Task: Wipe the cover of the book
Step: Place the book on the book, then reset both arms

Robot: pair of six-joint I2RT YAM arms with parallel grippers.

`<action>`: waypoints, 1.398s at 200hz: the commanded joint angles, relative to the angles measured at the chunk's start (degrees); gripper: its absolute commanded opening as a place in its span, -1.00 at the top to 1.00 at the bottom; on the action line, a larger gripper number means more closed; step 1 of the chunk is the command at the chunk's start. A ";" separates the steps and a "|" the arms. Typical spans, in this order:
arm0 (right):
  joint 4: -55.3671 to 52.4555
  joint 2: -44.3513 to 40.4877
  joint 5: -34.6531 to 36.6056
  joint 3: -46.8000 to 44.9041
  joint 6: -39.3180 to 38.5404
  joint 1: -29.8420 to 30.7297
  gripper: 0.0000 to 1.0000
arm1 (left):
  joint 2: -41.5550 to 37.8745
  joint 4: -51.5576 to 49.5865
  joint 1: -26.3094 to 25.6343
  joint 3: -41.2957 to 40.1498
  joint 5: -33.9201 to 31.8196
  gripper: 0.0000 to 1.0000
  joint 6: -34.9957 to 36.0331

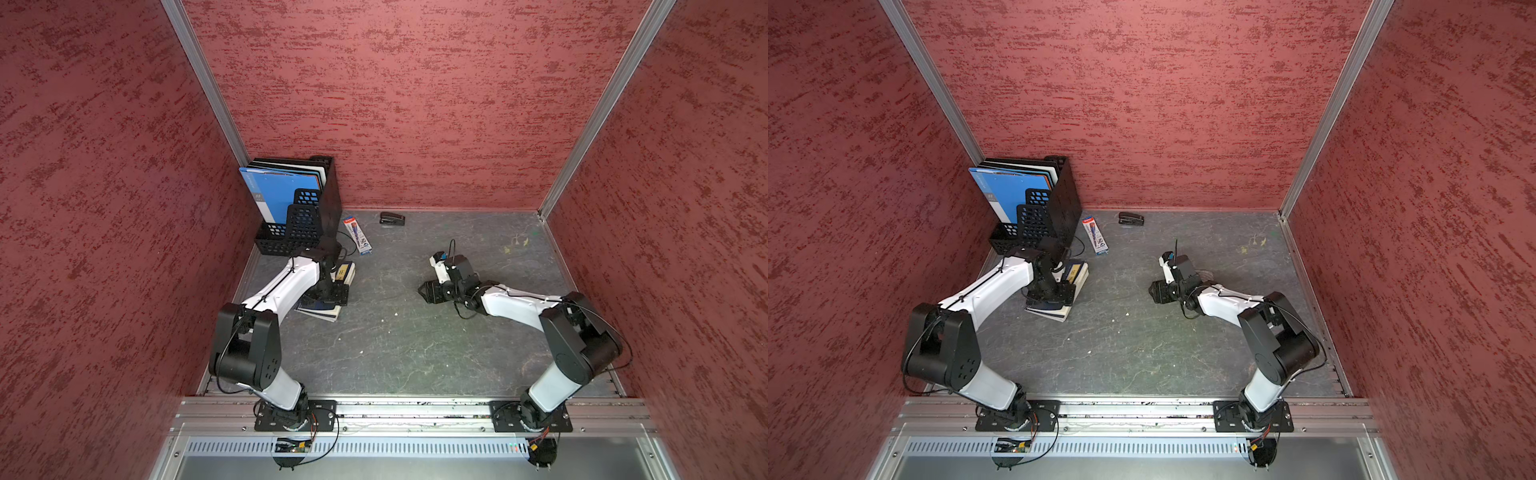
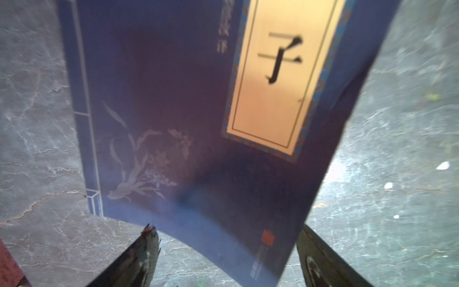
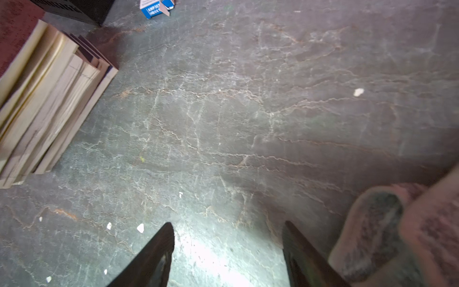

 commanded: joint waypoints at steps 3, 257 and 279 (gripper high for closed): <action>-2.53 -3.88 5.62 2.35 -2.11 -0.03 -0.41 | -3.96 7.55 0.62 -0.23 4.41 -0.78 -0.09; 64.53 -9.16 21.44 -31.54 -12.82 -31.43 -0.97 | -0.56 78.32 24.51 -27.93 15.74 -0.99 2.22; 65.61 -9.06 21.30 -32.11 -12.87 -31.38 -0.97 | -3.36 82.68 23.37 -31.70 13.78 -1.00 2.82</action>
